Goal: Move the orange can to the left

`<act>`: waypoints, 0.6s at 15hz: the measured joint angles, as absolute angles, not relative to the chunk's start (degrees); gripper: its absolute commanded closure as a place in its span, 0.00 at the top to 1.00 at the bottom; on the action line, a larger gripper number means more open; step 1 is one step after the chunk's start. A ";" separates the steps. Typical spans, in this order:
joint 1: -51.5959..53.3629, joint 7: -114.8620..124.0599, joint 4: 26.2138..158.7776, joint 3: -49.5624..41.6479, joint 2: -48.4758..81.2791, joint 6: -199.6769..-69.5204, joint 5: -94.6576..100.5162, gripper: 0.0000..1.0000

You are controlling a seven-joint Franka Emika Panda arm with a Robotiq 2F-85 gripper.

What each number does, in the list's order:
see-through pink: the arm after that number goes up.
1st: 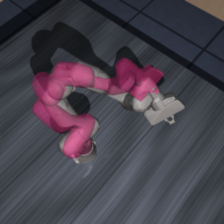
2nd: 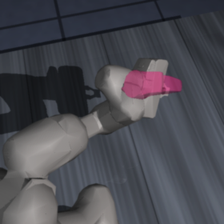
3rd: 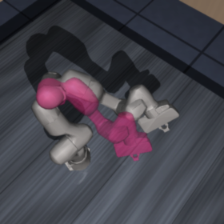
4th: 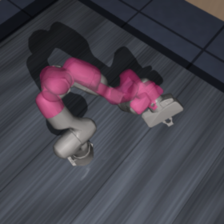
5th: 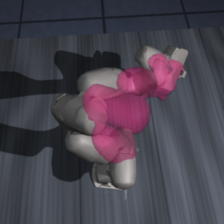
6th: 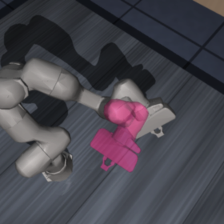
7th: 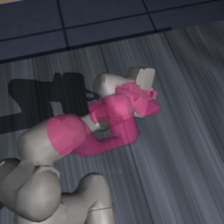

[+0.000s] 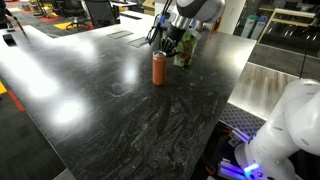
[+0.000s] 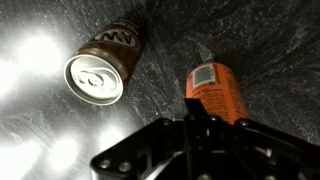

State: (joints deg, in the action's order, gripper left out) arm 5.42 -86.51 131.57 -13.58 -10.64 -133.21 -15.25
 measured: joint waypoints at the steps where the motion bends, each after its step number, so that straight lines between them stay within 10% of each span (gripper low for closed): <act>1: 5.39 -87.05 131.14 -13.45 -10.12 -132.81 -16.30 0.00; 9: 5.22 -89.27 127.76 -11.57 -6.34 -130.15 -20.12 0.00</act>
